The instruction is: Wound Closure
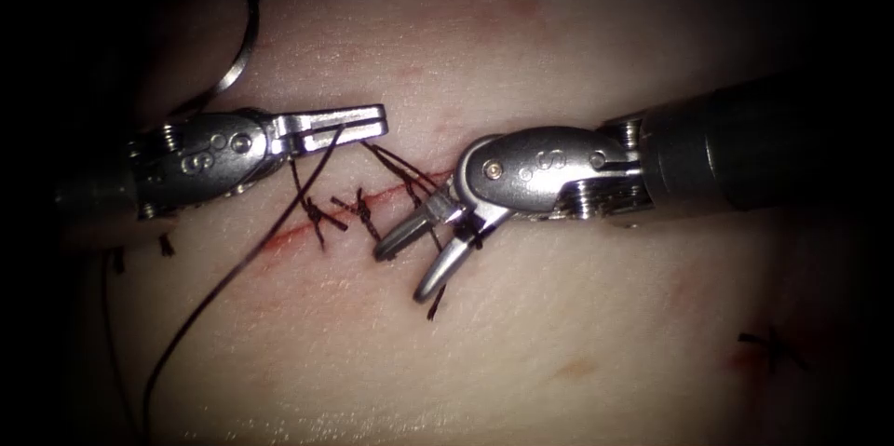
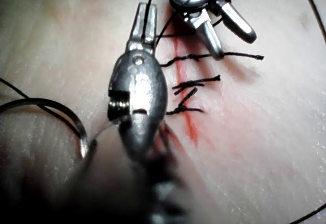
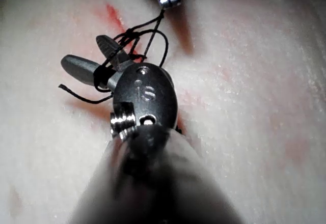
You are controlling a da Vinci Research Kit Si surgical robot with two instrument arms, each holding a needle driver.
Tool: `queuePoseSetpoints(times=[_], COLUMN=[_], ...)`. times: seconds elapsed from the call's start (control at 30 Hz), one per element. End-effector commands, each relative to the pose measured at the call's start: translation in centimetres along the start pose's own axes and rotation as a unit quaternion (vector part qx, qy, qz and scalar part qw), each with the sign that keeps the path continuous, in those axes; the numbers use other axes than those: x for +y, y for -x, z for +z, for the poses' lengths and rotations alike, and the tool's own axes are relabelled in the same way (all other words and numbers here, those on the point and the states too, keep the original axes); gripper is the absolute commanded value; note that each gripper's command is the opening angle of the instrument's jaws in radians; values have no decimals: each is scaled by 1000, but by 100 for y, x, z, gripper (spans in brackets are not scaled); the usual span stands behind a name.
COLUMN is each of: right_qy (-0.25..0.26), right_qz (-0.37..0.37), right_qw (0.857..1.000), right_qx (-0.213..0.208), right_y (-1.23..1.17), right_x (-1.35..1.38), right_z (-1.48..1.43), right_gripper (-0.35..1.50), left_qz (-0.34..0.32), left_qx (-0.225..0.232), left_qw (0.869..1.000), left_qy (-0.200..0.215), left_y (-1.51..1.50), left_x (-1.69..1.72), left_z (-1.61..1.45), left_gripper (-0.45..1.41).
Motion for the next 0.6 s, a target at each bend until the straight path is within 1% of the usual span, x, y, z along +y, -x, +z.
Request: queuePoseSetpoints(times=[0.03, 0.2, 0.27, 0.4, 0.47, 0.6], right_qy=[-5, -23, -27, -37, -43, -50], right_qz=[-11, -35, -37, -48, -53, -65], right_qw=[1000, 997, 996, 994, 991, 988], right_qx=[-10, -59, -70, -93, -111, -131], right_y=[1, 1, 2, 6, 9, 14], right_x=[4, 3, 2, 0, 0, -1], right_z=[8, 9, 8, 8, 12, 18], right_gripper=[86, 99, 101, 101, 96, 89], left_qz=[0, -3, -3, -8, -8, -8], left_qx=[0, 2, 2, 2, 3, 3], left_qw=[1000, 1000, 1000, 1000, 1000, 1000], left_qy=[1, 3, 4, 4, 5, 7], left_y=[4, 3, 3, 3, 3, 3], left_x=[-1, 3, 4, 6, 6, 8], left_z=[5, 4, 3, 2, 1, -3], left_gripper=[-45, -45, -45, -45, -45, -45])
